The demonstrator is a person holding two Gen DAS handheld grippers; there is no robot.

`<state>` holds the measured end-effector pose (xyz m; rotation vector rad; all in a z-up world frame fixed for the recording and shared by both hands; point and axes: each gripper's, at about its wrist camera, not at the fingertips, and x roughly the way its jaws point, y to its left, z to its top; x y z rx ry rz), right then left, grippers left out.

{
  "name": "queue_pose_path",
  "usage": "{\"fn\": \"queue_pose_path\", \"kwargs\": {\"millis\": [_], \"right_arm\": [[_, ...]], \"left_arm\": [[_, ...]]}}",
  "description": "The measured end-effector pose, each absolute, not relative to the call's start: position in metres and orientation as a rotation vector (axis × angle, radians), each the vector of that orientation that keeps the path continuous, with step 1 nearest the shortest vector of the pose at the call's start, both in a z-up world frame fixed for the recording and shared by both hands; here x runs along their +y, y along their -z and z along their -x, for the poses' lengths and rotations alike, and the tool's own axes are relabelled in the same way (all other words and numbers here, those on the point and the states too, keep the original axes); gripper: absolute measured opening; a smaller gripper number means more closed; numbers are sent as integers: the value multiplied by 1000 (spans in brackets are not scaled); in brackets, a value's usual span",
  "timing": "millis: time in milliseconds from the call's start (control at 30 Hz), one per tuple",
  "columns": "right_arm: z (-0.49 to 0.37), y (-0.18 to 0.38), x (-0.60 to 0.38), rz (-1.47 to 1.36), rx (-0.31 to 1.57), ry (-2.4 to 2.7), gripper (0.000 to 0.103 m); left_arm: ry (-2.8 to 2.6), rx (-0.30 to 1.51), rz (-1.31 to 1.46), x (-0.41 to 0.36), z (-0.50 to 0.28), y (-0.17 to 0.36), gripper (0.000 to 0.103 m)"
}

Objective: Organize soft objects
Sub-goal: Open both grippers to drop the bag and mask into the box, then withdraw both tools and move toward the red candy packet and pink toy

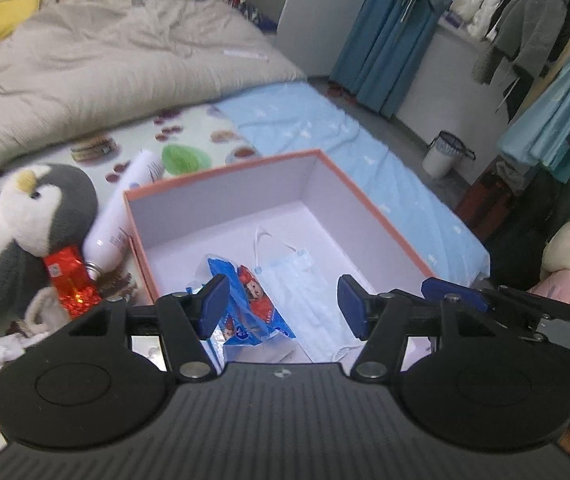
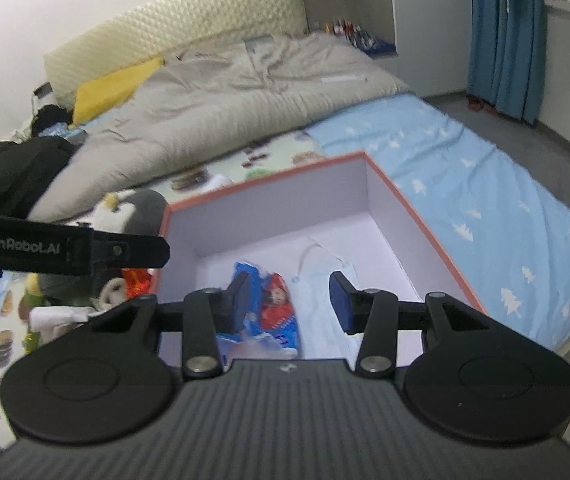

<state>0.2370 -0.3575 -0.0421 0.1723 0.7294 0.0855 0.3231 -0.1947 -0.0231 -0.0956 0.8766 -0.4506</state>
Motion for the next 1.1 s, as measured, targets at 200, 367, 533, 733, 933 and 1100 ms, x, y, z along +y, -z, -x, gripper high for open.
{"fn": "queue_pose_path", "kwargs": {"millis": [200, 367, 533, 733, 933, 1100], "right_arm": [[-207, 17, -341, -168, 669, -114, 46], [-184, 3, -324, -154, 632, -143, 47], [-164, -4, -307, -147, 607, -162, 47], [-146, -8, -288, -155, 589, -200, 47], [-127, -5, -270, -149, 589, -240, 47], [-113, 4, -252, -151, 608, -274, 47]], "left_arm": [[433, 791, 78, -170, -279, -7, 66], [419, 750, 103, -146, -246, -22, 66], [409, 727, 114, -123, -218, -28, 66], [353, 689, 119, -93, -182, -34, 66], [301, 678, 142, -64, -149, -33, 66], [259, 693, 174, -42, -126, -23, 66]]}}
